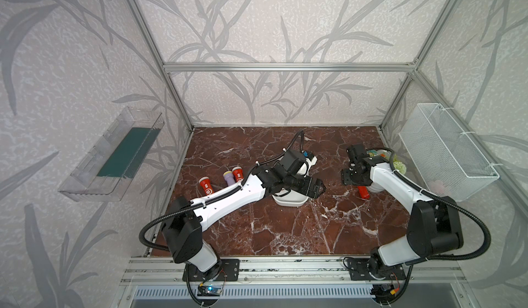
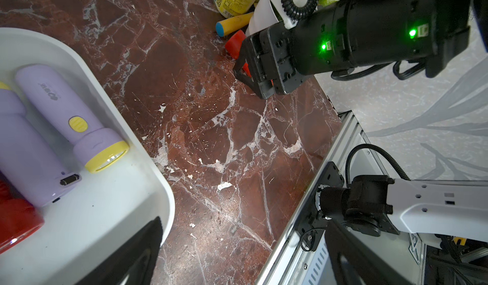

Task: Put the flashlights into the storage boxes
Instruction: Pick up the flashlight from the center of the board.

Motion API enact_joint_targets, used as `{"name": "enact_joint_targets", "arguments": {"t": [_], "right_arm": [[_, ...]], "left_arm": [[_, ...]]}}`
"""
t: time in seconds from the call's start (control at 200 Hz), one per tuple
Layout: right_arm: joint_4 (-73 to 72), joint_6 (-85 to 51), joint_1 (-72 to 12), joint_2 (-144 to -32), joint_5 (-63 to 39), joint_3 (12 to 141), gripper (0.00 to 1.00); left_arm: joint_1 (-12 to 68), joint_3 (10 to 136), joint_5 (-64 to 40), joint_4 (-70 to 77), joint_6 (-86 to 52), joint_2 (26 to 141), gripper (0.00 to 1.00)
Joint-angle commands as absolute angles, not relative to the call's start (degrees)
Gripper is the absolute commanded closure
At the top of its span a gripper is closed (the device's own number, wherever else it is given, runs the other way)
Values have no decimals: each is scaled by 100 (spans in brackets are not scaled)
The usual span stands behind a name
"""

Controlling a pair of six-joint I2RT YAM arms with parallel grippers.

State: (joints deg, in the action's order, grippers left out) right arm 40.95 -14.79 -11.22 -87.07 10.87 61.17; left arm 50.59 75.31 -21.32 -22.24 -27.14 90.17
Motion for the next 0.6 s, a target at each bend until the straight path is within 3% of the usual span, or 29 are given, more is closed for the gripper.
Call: {"name": "enact_joint_targets", "arguments": {"t": [0.0, 0.595], "right_arm": [[4042, -1433, -1033, -8665, 1033, 6009, 26], [3921, -1406, -826, -9003, 1409, 5713, 22]], "left_arm": [[5080, 7734, -2235, -2229, -2687, 9065, 1], [5097, 7888, -2374, -2231, -2574, 9211, 1]]}}
